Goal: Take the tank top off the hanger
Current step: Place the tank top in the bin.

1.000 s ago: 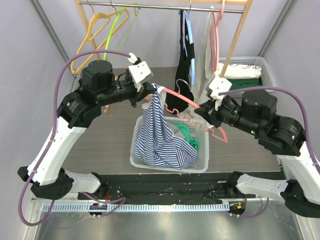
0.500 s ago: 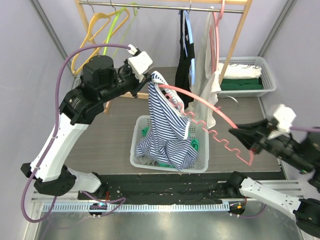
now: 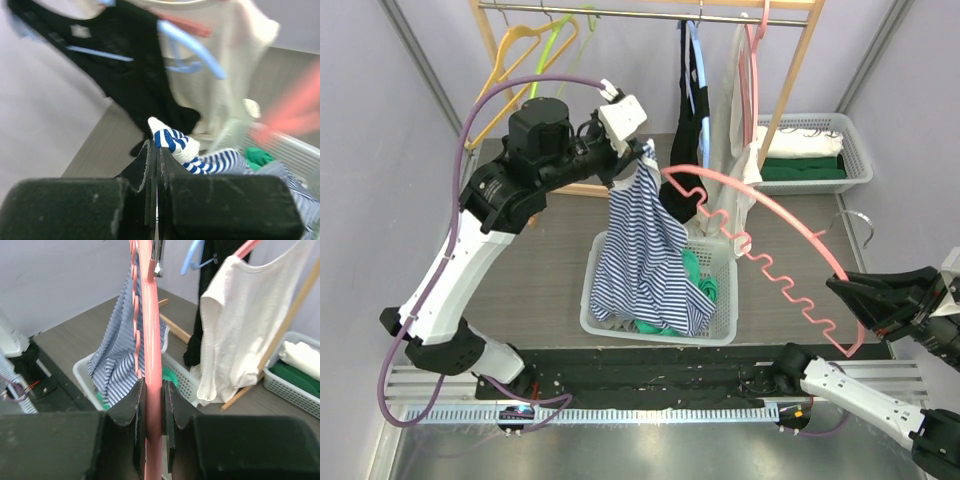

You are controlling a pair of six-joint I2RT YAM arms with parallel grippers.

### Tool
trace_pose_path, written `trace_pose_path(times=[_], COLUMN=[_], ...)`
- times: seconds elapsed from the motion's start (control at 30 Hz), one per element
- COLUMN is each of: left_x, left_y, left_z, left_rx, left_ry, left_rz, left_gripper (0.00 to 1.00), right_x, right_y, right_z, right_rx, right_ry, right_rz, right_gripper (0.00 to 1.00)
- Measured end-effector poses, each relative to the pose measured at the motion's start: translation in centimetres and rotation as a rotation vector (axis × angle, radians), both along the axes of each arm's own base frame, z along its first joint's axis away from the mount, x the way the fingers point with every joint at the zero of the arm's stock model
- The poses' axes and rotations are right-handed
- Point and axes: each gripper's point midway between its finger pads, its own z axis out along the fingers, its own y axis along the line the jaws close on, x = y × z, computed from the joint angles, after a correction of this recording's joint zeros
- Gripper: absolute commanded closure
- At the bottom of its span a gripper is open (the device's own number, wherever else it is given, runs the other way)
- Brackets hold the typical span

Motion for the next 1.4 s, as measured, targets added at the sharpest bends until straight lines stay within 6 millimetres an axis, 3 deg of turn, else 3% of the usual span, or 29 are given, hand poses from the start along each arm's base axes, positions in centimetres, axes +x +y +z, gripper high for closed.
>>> trace_pose_path(times=[0.3, 0.33, 0.37, 0.43, 0.47, 0.53, 0.57, 0.7, 0.73, 0.8, 0.9, 0.97, 1.1, 1.2, 1.3, 1.4], left_x=[-8.4, -9.0, -9.4, -10.3, -10.7, -11.9, -12.6, -14.9, -15.3, -15.7, -15.6, -15.2, -15.0, -15.4, -15.9, -16.1], left_y=[-3.9, -4.1, -4.2, -4.4, -4.4, -4.2, -4.1, -3.1, -2.8, -2.4, -1.9, -1.9, -1.5, 0.6, 3.3, 5.0], left_z=[-2.4, -2.7, -3.0, -4.1, -5.0, -8.1, -10.0, -16.0, -16.9, -17.5, -16.3, -14.0, -5.6, 0.5, 3.4, 3.6], left_rx=[0.056, 0.07, 0.08, 0.118, 0.139, 0.211, 0.253, 0.399, 0.422, 0.447, 0.445, 0.419, 0.285, 0.169, 0.112, 0.107], left_ry=[0.108, 0.103, 0.102, 0.098, 0.105, 0.148, 0.176, 0.296, 0.318, 0.329, 0.289, 0.222, 0.022, -0.128, -0.211, -0.237], left_rz=[-0.408, -0.436, -0.452, -0.494, -0.511, -0.551, -0.574, -0.641, -0.649, -0.658, -0.652, -0.641, -0.604, -0.558, -0.498, -0.453], left_gripper=[1.0, 0.93, 0.77, 0.69, 0.54, 0.41, 0.29, 0.14, 0.01, 0.0, 0.0, 0.0, 0.0, 0.0, 0.0, 0.0], right_x=[3.5, 3.9, 4.1, 4.7, 5.0, 5.6, 5.9, 7.3, 7.5, 8.0, 8.6, 8.9, 9.3, 9.5, 9.5, 9.0], right_y=[-2.7, -2.7, -2.7, -2.3, -2.0, -1.3, -0.9, 1.1, 1.6, 2.6, 4.0, 5.0, 7.2, 8.9, 10.8, 12.6], right_z=[1.9, 2.2, 2.3, 2.7, 2.8, 3.0, 3.0, 2.6, 2.3, 1.7, 0.5, 0.2, -1.1, -2.7, -4.1, -5.5], right_rx=[0.072, 0.075, 0.077, 0.079, 0.077, 0.067, 0.06, 0.015, 0.001, -0.026, -0.069, -0.089, -0.15, -0.216, -0.273, -0.324], right_ry=[-0.056, -0.06, -0.062, -0.066, -0.066, -0.062, -0.059, -0.036, -0.027, -0.01, 0.02, 0.035, 0.074, 0.118, 0.155, 0.2], right_rz=[-0.251, -0.271, -0.282, -0.293, -0.294, -0.292, -0.29, -0.268, -0.258, -0.24, -0.208, -0.186, -0.115, -0.05, 0.03, 0.13], right_gripper=[0.99, 0.99, 0.99, 0.99, 0.99, 0.99, 0.99, 0.99, 0.99, 0.99, 0.99, 0.99, 0.99, 0.99, 0.99, 0.99])
